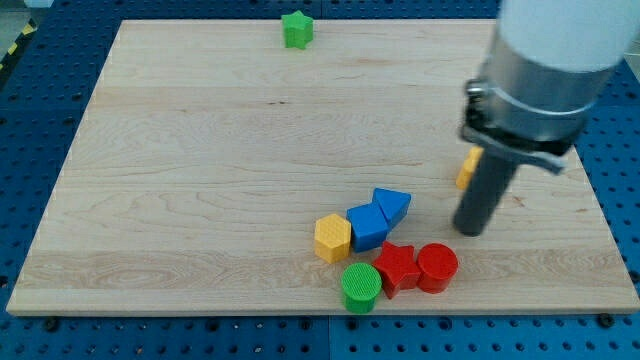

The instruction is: Move the yellow heart in between the blue triangle and red circle

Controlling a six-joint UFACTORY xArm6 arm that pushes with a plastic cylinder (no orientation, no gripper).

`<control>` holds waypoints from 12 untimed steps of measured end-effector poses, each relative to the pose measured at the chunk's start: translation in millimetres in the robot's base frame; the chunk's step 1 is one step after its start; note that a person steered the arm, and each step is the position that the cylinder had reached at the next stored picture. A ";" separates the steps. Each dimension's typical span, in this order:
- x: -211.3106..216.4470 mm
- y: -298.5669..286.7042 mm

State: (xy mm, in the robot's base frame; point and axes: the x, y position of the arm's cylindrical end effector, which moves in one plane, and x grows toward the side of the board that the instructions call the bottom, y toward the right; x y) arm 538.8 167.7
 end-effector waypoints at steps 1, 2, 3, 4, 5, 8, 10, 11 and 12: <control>-45.9 36.1; -105.7 33.1; -109.5 1.7; -92.7 -15.2; -92.2 15.7; -54.8 23.8; -101.6 29.2; -83.8 22.6; -44.5 22.6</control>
State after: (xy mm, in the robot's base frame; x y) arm 494.3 190.3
